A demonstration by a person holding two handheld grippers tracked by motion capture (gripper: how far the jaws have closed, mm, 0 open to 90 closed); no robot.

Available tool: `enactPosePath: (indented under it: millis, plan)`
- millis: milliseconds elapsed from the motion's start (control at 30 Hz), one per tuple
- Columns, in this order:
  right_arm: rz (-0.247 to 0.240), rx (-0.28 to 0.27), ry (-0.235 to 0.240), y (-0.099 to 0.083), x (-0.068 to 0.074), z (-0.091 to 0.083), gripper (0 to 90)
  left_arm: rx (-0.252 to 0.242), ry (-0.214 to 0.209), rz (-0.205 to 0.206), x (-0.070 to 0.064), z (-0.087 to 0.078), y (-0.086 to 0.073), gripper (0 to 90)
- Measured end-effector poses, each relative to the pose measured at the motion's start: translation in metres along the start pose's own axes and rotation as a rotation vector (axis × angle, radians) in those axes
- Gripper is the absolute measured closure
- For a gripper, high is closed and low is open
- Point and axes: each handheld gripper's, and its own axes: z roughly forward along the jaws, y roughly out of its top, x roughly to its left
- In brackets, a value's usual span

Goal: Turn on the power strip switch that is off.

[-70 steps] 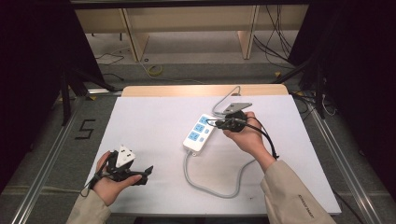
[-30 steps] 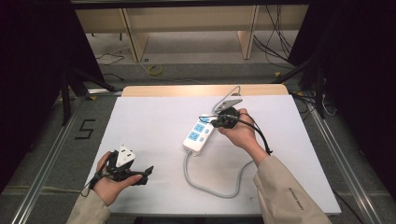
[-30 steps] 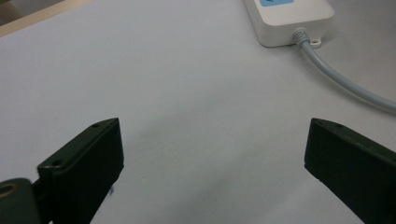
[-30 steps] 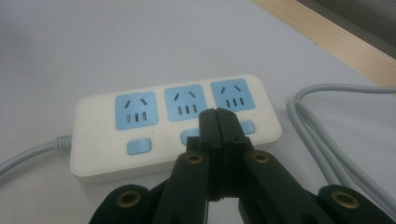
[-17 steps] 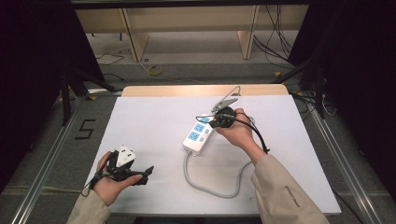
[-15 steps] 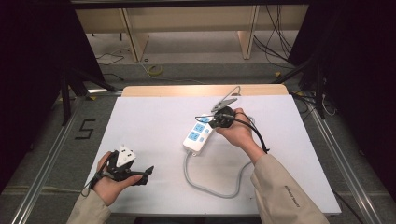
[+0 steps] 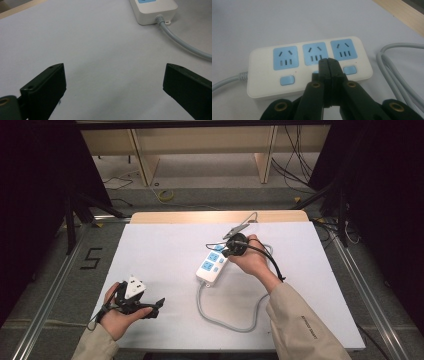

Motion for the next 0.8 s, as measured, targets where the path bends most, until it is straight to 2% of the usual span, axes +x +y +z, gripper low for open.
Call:
enactPosePath:
  millis: [567,800]
  plan:
    - [-0.03,0.067,0.011,0.007,0.003,0.015,90.0,-0.001,-0.005,0.0,-0.001,0.001,0.0,4.4]
    - [-0.025,0.092,0.014,0.009,0.004,0.02,90.0,-0.002,-0.006,0.0,-0.001,0.001,0.0,4.4]
